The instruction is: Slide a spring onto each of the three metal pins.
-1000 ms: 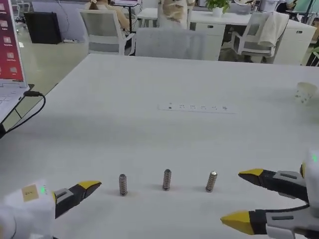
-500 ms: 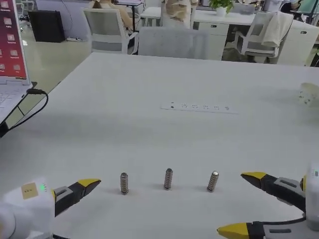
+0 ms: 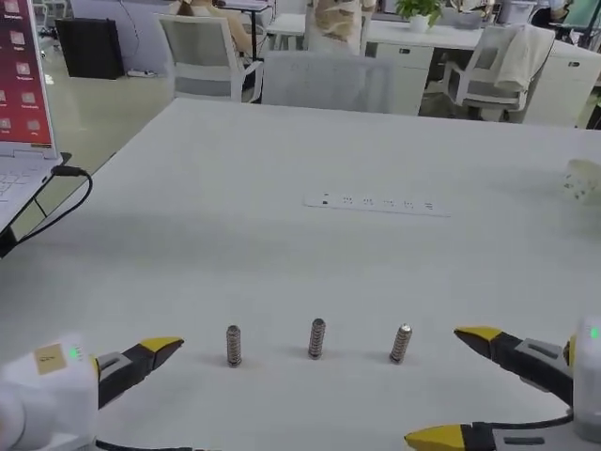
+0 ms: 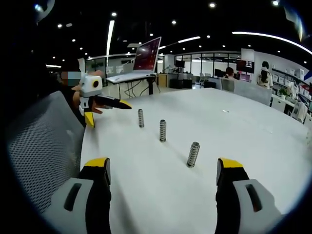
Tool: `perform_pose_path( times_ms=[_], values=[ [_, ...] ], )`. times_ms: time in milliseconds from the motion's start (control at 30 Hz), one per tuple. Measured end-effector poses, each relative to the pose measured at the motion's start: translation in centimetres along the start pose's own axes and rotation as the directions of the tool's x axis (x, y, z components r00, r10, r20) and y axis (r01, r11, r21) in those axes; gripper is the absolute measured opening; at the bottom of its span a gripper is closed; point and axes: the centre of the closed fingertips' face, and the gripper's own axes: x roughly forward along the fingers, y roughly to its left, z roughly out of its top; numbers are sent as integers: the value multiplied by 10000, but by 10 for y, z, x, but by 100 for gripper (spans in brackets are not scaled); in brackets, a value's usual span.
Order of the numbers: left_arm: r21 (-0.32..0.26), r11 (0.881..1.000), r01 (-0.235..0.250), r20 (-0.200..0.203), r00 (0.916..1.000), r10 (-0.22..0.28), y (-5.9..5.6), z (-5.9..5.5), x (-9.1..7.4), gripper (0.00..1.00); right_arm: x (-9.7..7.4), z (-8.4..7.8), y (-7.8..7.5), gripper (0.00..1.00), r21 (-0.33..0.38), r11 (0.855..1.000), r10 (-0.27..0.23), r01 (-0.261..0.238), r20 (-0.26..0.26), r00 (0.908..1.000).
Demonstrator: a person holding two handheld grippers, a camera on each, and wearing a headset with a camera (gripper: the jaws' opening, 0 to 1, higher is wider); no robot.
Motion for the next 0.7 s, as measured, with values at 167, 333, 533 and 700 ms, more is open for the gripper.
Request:
perform_pose_path(
  times_ms=[167,333,533,700],
  values=[
    [-61,10000,-33,-10,10000,33,0,-1,0,98,0,-2,0,90,37,10000,-22,22,-45,10000],
    [-63,10000,-56,22,10000,56,2,0,1,98,1,-2,-2,90,112,9999,-82,82,-49,10000],
    [-59,10000,-54,-32,10000,54,4,-2,2,98,1,-4,-4,90,152,9998,-138,140,-107,9998],
    [-83,10000,-28,-57,10000,28,3,-4,3,98,1,-5,-4,89,148,9998,-116,119,-172,9998]
  ],
)
